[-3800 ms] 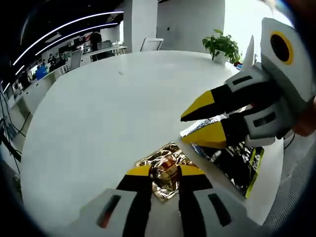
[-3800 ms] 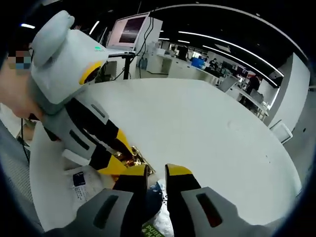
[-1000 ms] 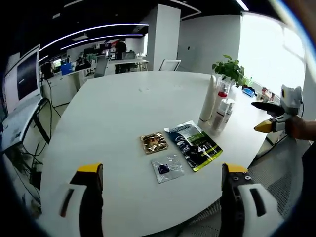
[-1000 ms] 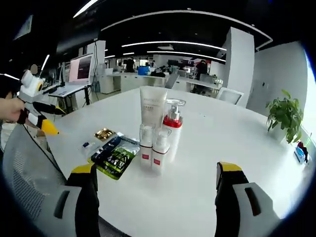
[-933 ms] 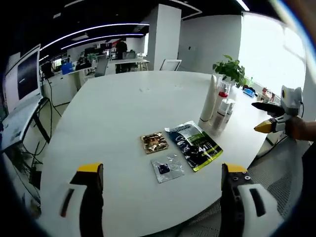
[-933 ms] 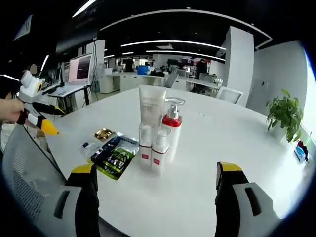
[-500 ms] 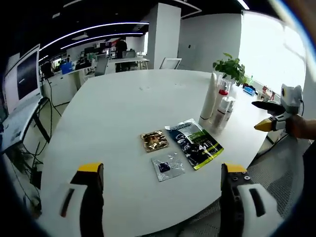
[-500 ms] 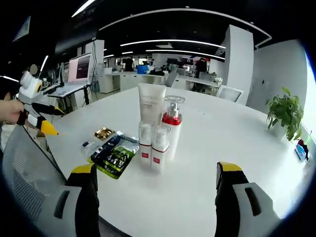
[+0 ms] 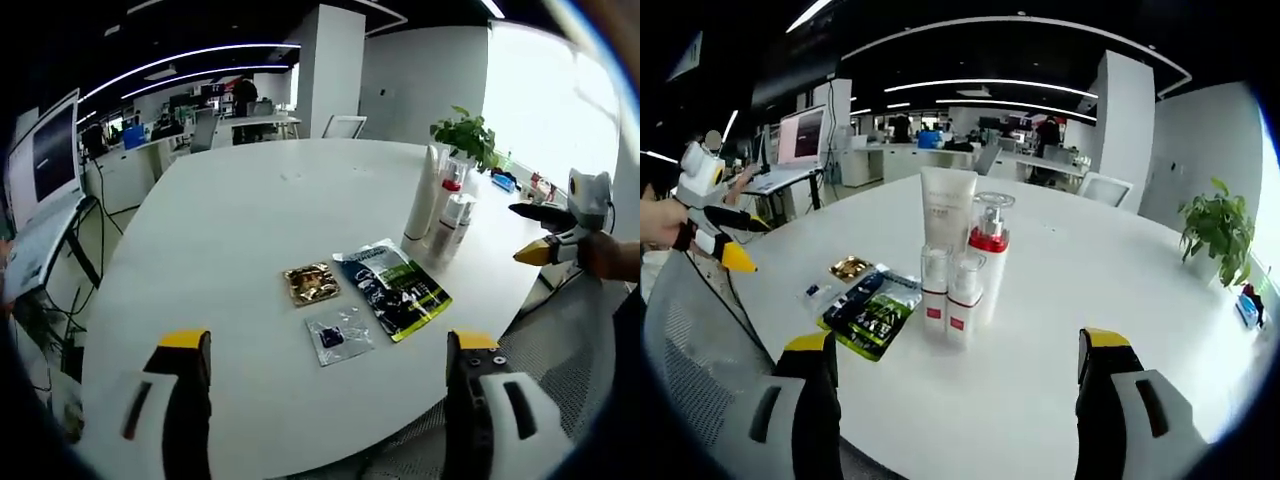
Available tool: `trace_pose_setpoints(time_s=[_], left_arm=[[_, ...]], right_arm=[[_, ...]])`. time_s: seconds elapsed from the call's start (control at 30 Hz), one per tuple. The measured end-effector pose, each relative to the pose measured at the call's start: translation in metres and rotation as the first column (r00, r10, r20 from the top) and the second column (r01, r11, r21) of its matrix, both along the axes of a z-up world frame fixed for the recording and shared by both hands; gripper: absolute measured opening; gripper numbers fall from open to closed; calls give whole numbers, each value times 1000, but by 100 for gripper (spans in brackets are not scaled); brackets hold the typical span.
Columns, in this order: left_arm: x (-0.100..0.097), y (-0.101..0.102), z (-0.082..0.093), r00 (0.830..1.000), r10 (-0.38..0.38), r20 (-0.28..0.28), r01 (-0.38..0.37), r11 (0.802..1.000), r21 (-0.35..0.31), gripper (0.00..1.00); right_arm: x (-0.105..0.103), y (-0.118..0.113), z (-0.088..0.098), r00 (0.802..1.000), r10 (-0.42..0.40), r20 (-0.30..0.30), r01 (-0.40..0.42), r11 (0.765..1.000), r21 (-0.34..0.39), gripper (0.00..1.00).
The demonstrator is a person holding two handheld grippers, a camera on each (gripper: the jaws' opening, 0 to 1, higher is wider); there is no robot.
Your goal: Arrange the skincare products in the storage area until every visible bottle or jar stands upright without overlapping.
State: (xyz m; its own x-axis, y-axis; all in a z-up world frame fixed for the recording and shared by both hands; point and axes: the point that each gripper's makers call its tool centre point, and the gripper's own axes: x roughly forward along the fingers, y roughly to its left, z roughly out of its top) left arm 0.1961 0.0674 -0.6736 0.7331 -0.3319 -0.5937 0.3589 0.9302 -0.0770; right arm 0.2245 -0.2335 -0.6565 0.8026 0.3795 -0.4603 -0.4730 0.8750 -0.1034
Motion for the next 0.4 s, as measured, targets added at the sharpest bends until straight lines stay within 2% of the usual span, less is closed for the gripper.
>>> trace_pose_setpoints(time_s=[0.4], left_arm=[[0,0,-3,1000,-4,-11,4,1000,-1,95]], right_arm=[[-1,0,-1,1000,4,-7,-4,1000,-10,99]])
